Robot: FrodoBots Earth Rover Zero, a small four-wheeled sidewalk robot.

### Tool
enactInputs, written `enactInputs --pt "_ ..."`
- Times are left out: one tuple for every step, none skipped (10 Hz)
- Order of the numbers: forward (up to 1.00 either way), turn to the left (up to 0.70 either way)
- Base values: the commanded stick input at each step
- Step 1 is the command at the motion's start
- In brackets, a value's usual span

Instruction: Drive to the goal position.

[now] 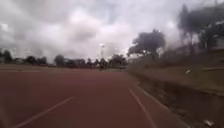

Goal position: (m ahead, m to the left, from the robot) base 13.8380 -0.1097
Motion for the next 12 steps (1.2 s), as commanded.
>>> enactInputs --pt "0.70 0.00" --pt "0.70 0.00" --pt "0.70 0.00" --pt "0.70 0.00" --pt "0.70 0.00" --pt "0.70 0.00" --pt "0.70 0.00" --pt "0.70 0.00" --pt "0.70 0.00" --pt "0.70 0.00" --pt "0.70 0.00" --pt "0.70 0.00"
